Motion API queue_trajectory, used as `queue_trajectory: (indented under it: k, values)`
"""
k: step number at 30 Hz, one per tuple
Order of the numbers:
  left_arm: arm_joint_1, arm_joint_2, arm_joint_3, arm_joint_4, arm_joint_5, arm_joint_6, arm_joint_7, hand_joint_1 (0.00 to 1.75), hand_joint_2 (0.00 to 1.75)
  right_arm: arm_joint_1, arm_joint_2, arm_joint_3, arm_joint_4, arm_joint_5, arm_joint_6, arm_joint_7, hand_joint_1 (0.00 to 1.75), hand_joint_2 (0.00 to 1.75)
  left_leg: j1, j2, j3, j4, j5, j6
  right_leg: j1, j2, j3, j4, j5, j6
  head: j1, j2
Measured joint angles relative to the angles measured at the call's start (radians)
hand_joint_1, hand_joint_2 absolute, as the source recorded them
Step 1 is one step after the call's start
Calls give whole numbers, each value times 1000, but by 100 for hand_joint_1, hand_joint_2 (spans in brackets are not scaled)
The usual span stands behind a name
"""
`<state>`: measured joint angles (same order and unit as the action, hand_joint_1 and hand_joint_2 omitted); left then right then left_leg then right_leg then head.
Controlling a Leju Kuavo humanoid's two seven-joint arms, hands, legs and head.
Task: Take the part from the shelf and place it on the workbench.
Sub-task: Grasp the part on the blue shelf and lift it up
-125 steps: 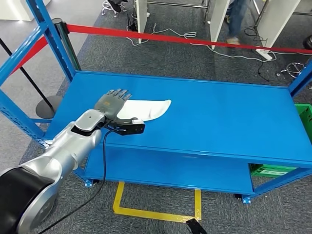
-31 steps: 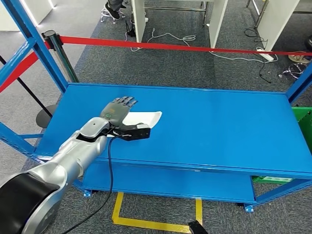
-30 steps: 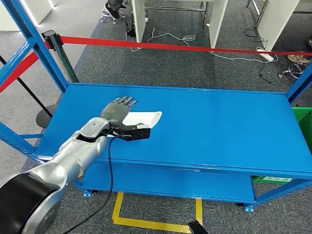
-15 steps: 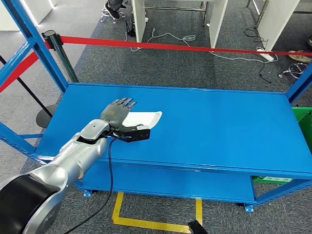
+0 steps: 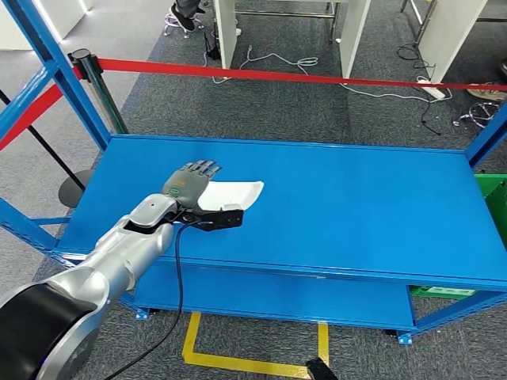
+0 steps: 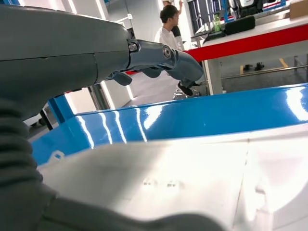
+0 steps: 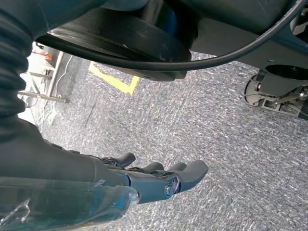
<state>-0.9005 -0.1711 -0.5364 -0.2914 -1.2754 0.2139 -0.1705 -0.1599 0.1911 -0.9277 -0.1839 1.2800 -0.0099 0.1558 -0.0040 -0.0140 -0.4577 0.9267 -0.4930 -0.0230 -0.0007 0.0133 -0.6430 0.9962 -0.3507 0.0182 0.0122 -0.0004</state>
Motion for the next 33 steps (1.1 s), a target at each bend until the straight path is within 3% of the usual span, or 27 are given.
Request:
queue_trajectory:
  k: [23, 27, 33]
  values:
    - [21, 43, 0, 0, 10, -46, 28, 0, 175, -2, 0, 0, 0, 15, 1, 1, 0, 175, 0, 0, 0, 0, 0, 0, 0, 0, 0, 0, 0, 0, 0, 0]
    - [22, 47, 2, 1, 17, -50, 28, 0, 0, -2, 0, 0, 0, 15, 1, 2, 0, 175, 0, 0, 0, 0, 0, 0, 0, 0, 0, 0, 0, 0, 0, 0]
    - [24, 50, 6, 1, 23, -52, 22, 0, 0, -3, 0, 0, 0, 16, 0, 2, 0, 175, 0, 0, 0, 0, 0, 0, 0, 0, 1, 0, 0, 0, 0, 0]
